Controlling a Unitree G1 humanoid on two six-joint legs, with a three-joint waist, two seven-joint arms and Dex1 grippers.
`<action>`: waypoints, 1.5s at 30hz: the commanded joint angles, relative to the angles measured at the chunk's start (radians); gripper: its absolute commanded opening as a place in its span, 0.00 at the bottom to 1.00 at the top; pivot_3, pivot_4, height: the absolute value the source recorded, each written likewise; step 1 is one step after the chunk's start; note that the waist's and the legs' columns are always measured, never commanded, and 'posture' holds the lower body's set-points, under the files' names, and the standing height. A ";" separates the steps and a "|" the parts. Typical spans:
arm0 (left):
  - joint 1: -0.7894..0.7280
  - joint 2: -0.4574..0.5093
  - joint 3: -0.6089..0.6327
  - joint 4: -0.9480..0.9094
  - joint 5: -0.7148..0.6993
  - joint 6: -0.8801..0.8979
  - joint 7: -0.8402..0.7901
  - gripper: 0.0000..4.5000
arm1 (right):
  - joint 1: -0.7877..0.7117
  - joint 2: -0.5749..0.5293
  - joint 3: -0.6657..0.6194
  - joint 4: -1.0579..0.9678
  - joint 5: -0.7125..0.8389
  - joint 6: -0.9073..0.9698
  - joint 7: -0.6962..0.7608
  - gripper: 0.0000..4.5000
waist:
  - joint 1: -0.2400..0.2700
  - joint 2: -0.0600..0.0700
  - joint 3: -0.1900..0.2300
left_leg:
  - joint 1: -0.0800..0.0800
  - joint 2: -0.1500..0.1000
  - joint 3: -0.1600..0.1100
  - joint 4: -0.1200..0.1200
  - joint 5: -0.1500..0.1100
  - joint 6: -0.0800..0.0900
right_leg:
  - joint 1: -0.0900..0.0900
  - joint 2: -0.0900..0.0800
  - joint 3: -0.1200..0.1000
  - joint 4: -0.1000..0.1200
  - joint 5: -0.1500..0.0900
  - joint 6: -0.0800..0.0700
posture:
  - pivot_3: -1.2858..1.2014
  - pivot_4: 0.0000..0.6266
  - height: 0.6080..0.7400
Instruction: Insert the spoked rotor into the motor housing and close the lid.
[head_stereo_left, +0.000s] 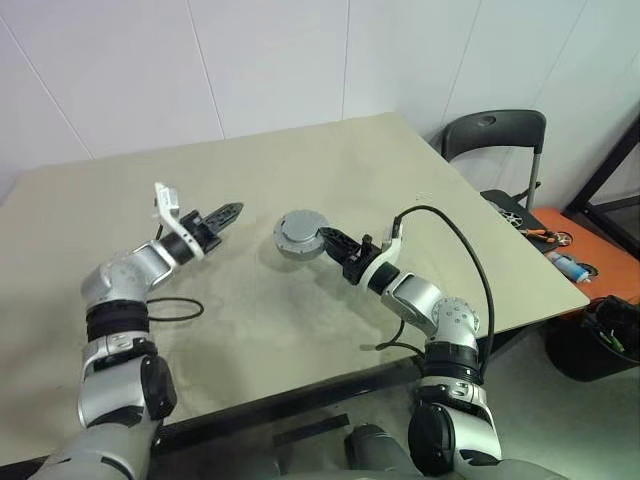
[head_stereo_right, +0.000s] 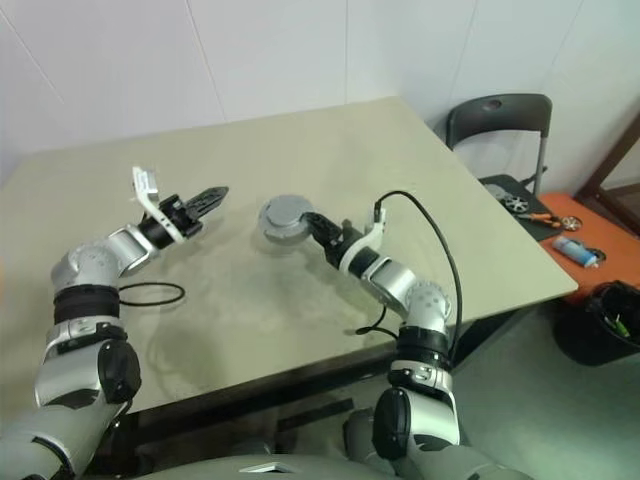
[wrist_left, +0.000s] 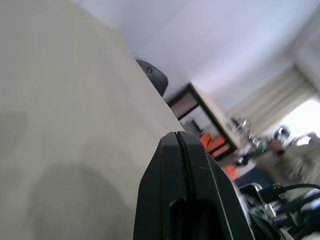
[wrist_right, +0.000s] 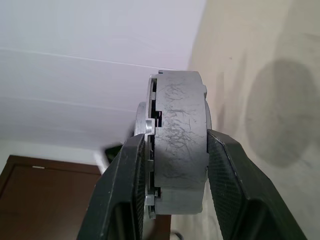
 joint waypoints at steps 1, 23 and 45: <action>0.026 0.009 0.126 -0.088 -0.106 0.017 0.092 0.08 | -0.108 0.041 0.021 -0.021 0.069 -0.017 0.042 0.31 | 0.002 -0.001 0.001 | 0.000 0.000 0.000 0.000 0.001 -0.001 | 0.000 0.000 0.000 0.000 0.000 0.000 | 0.52 0.00 1.00; 0.252 -0.218 0.168 -0.466 -0.594 0.212 0.450 0.97 | -0.299 -0.005 0.067 0.168 0.039 -0.009 0.116 0.31 | 0.024 -0.004 0.001 | 0.000 -0.001 0.000 0.002 0.004 -0.008 | 0.001 0.000 -0.001 0.001 0.002 -0.002 | 0.52 0.00 1.00; 0.099 -0.312 -0.023 -0.271 -0.509 0.054 0.340 0.97 | -0.292 -0.027 0.049 0.156 0.021 0.020 0.096 0.31 | 0.022 -0.004 0.000 | 0.000 -0.001 0.001 0.002 0.006 -0.010 | 0.001 0.000 0.000 0.000 0.003 -0.003 | 0.52 0.00 1.00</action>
